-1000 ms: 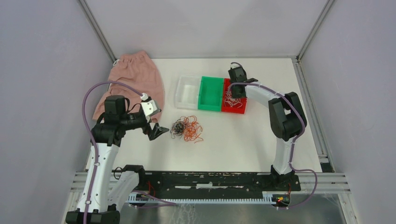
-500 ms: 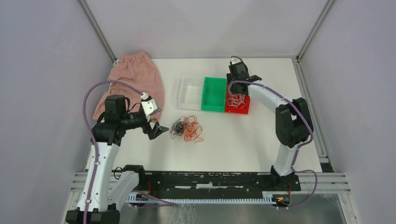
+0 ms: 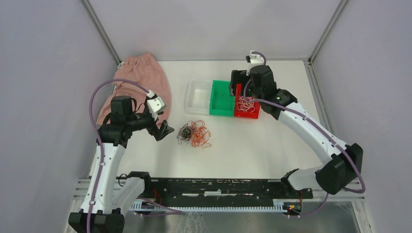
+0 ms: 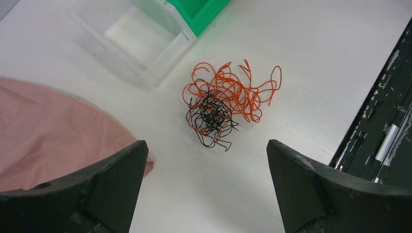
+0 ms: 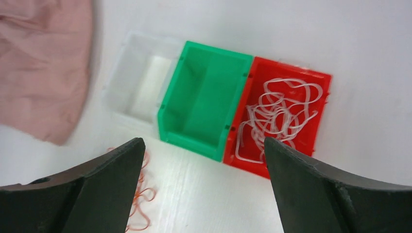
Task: Untangle the cables
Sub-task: Place the cable in the bin, then untie the cable.
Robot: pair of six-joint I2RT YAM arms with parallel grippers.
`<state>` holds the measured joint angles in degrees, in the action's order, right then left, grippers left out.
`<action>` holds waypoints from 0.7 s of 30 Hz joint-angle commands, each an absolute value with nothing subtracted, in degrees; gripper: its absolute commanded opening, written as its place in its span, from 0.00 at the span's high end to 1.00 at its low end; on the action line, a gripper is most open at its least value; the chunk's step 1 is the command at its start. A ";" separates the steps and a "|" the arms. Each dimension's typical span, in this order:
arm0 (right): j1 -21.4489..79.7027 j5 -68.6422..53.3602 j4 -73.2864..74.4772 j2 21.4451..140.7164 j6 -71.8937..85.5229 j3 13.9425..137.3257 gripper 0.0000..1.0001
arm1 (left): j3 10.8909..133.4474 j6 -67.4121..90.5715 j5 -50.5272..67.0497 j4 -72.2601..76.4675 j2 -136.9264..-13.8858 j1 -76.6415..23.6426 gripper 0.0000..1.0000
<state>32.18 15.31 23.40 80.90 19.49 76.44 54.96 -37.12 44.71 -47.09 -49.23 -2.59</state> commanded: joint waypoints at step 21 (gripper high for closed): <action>48.18 -8.04 14.12 94.92 37.99 62.87 0.39 | 49.76 -30.74 39.41 -38.76 -49.64 -2.39 0.01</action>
<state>46.33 -8.14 15.97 92.84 35.81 61.95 50.19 -29.87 39.05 -40.58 -51.18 -2.59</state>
